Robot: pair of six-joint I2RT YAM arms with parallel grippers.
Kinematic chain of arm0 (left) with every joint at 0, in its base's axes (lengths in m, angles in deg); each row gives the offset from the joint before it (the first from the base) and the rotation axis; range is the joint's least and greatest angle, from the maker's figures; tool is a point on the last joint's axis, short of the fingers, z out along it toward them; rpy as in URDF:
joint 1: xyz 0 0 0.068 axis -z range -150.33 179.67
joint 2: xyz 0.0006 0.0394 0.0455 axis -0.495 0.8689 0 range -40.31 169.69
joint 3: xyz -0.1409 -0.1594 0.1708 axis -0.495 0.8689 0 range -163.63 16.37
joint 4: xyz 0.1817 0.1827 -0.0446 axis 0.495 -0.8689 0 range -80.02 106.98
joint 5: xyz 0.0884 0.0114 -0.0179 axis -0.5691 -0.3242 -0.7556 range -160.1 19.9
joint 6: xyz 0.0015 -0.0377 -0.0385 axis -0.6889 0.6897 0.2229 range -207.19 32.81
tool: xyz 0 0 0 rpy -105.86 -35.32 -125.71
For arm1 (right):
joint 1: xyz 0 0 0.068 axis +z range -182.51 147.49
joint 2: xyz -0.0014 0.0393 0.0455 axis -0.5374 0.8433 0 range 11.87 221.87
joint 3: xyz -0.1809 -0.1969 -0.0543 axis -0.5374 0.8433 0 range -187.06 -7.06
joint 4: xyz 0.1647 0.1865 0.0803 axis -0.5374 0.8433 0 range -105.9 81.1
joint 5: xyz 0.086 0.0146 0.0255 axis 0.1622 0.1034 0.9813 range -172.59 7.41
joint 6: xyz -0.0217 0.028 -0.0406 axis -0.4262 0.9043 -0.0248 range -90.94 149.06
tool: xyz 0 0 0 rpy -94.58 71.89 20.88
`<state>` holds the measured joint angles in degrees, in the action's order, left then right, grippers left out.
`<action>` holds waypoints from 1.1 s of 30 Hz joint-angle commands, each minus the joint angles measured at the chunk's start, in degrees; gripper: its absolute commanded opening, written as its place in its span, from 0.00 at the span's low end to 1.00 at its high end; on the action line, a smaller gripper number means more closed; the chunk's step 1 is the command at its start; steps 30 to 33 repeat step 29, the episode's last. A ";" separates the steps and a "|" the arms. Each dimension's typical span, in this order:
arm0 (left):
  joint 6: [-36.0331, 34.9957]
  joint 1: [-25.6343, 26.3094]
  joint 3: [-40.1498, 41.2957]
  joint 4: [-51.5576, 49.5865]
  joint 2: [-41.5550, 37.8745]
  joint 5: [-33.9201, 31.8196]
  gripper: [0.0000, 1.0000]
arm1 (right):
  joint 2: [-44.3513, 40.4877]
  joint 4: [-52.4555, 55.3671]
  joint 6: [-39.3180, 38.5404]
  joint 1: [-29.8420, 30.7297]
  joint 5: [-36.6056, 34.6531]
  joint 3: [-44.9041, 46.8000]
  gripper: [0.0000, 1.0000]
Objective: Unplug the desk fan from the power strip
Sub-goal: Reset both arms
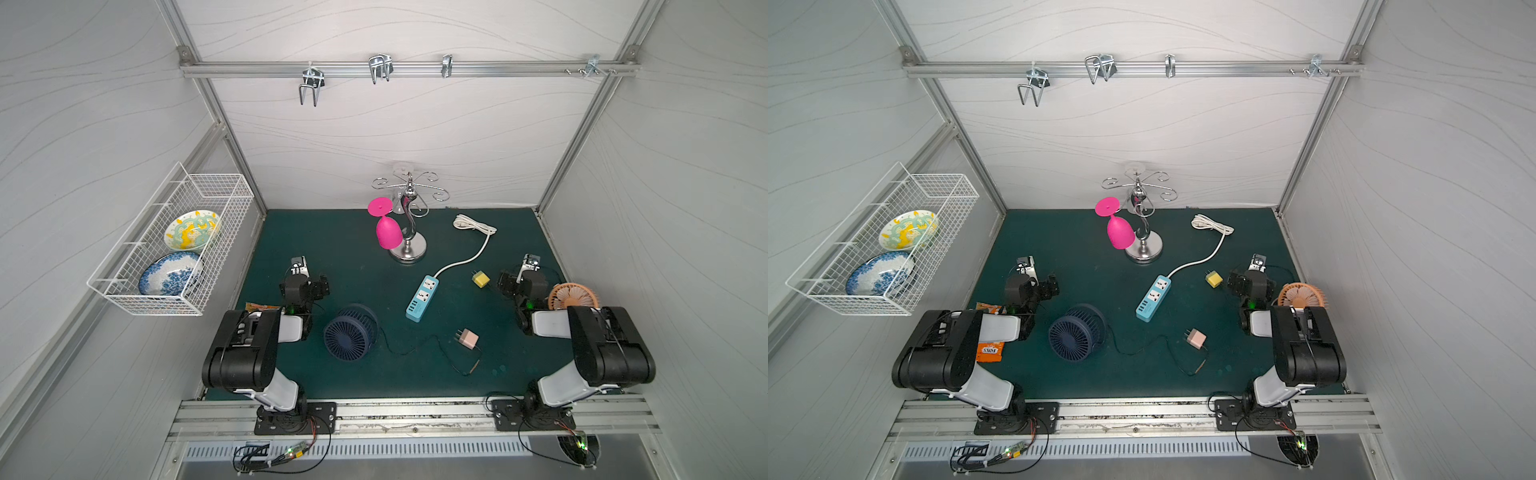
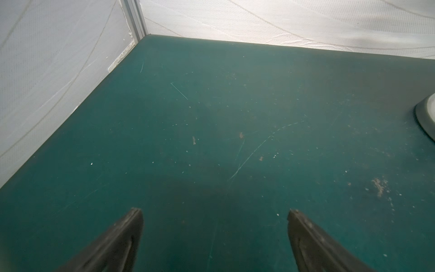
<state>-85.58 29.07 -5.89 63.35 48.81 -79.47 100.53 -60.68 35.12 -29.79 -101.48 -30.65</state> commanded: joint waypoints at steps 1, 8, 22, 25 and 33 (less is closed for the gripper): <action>-0.83 0.52 -1.29 3.01 0.03 -0.54 1.00 | 0.40 -2.37 -1.45 0.81 -0.85 -0.23 0.99; -0.82 0.53 -1.17 3.20 -0.06 -0.48 1.00 | 0.15 -1.79 -1.31 0.81 -0.59 -0.40 0.99; -0.82 0.54 -1.14 3.29 -0.11 -0.54 1.00 | 0.49 -1.53 -1.25 0.77 -0.62 -0.70 0.99; -0.83 0.52 -1.12 3.29 -0.13 -0.54 1.00 | 0.70 -1.17 -1.09 0.45 -0.03 -0.97 0.99; -0.77 0.51 -1.07 3.35 -0.17 -0.50 1.00 | 0.31 -1.58 -1.15 0.51 -0.02 -0.59 0.99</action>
